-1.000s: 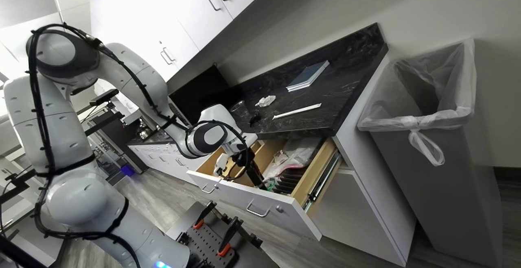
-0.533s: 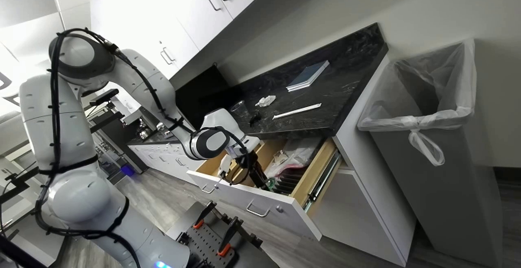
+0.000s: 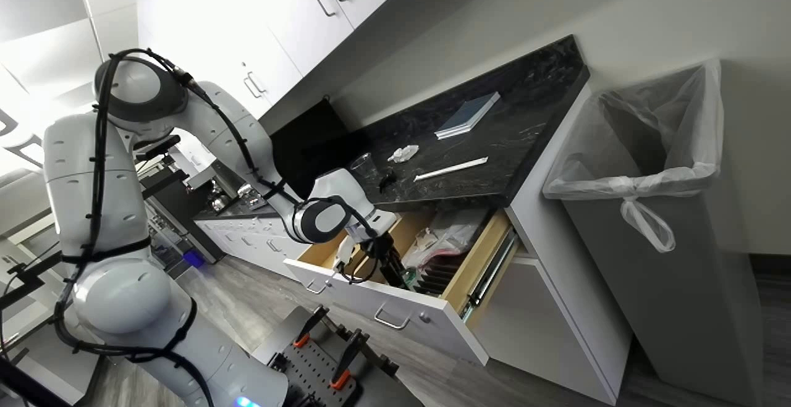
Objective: Open the first and second top drawers from the right of the cabinet. Pick up the tape from the first drawer and put it in the second drawer.
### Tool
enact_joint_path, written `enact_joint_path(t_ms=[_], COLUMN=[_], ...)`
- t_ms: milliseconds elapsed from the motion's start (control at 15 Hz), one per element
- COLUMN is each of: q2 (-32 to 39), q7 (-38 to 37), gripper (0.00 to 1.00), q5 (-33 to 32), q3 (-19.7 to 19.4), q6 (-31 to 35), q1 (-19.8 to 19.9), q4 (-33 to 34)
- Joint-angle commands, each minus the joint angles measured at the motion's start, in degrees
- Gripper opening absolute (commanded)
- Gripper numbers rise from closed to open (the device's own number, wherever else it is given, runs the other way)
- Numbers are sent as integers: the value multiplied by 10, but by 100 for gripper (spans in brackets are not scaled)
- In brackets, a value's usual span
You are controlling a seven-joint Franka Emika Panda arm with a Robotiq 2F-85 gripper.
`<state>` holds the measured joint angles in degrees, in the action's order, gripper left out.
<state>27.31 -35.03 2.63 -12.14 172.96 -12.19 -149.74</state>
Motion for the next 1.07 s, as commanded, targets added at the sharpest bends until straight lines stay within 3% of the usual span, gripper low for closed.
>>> enact_joint_path(t_ms=[0,467,600,800,1000], q2=[5,-131,-182,-267,-343], q7=[14,25,24,17,17], gripper=[64,64,64,64,64], q5=[25,10,-14,-63,-57], q3=[-11,-45,-58,-17,65], q6=[13,-41,-92,-210,-299], q1=[-18,-41,-50,-17,4], q4=[2,-45,-49,-43,-43])
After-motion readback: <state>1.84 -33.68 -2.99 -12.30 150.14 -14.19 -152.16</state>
